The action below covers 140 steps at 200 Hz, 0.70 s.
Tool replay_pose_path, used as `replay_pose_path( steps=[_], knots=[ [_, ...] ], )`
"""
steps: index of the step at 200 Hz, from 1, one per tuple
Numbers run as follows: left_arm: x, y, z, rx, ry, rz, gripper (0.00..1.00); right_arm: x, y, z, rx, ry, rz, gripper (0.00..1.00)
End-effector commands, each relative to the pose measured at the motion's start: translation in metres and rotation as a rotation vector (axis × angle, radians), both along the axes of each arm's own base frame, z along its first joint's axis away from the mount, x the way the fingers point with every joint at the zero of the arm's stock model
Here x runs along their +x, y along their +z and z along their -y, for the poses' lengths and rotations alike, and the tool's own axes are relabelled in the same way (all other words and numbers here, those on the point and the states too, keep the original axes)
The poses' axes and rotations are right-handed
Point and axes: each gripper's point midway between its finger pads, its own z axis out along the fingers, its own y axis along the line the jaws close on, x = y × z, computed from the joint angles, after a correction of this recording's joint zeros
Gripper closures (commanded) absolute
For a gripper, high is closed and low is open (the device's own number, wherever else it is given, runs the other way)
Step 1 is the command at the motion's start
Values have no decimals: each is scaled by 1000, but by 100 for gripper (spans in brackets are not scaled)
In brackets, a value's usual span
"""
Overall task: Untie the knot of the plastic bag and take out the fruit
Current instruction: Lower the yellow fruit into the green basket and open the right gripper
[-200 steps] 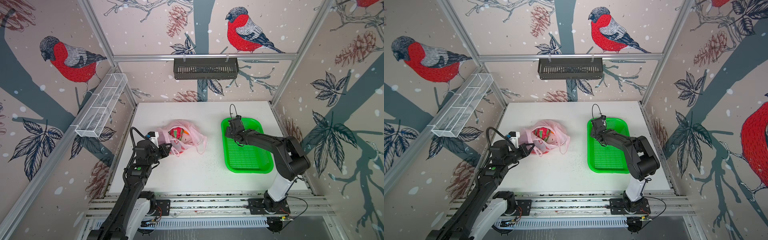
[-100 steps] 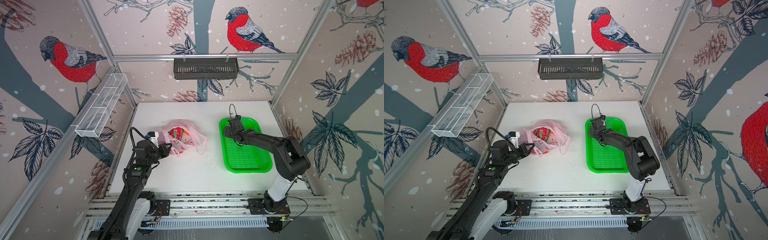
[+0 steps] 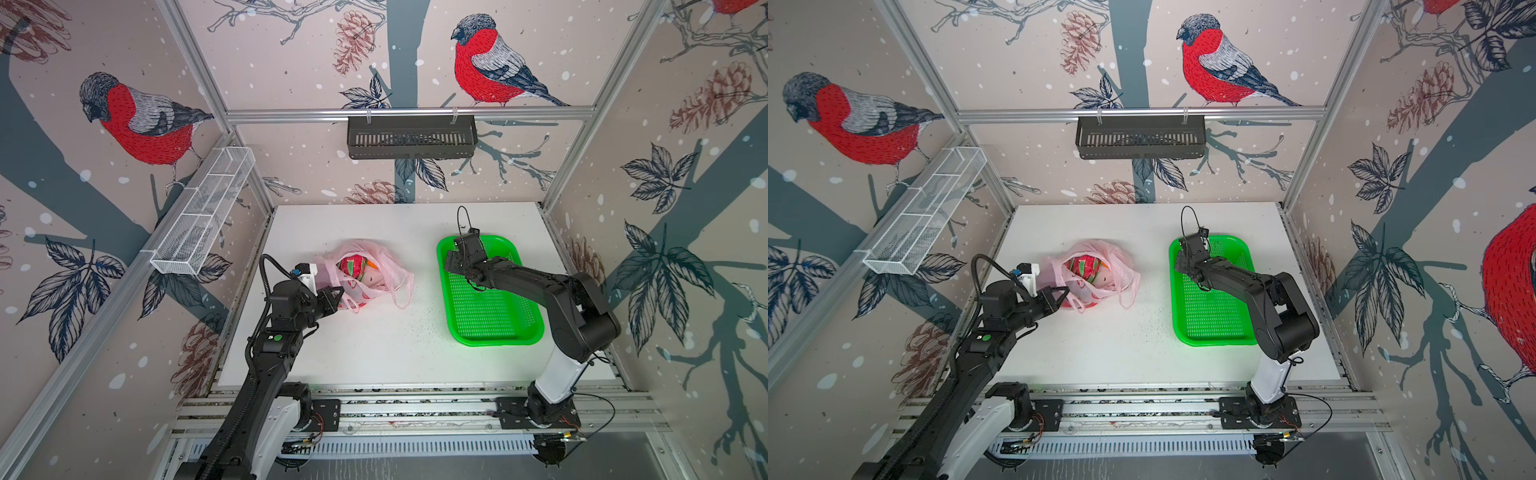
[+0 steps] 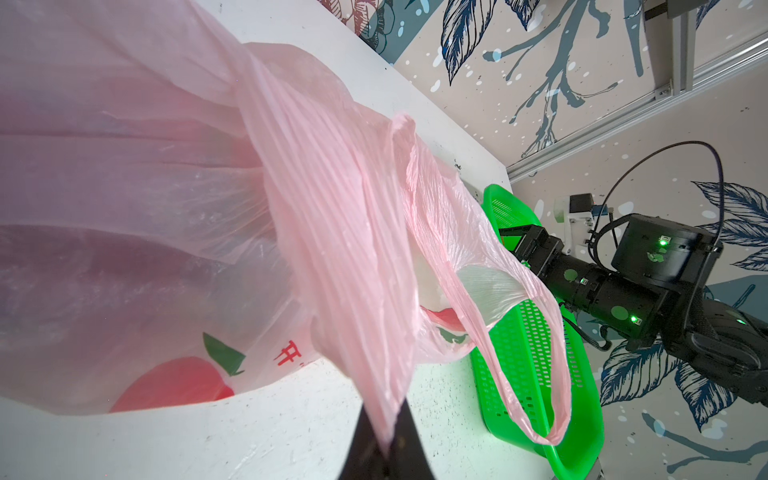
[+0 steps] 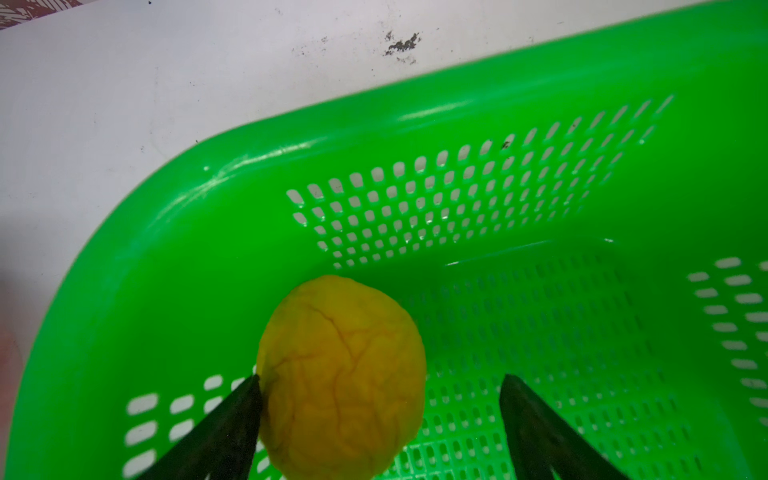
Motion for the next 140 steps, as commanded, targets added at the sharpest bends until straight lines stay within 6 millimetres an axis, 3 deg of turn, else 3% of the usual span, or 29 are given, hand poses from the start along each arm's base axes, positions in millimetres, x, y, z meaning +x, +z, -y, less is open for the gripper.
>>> replay_pose_path(
  steps=[1,140],
  knots=[
    [2,4,0,2,-2,26,100,-1,5,0,-6,-2,5,10],
    [2,5,1,-5,-10,28,100,-6,11,1,-20,-10,9,9]
  ],
)
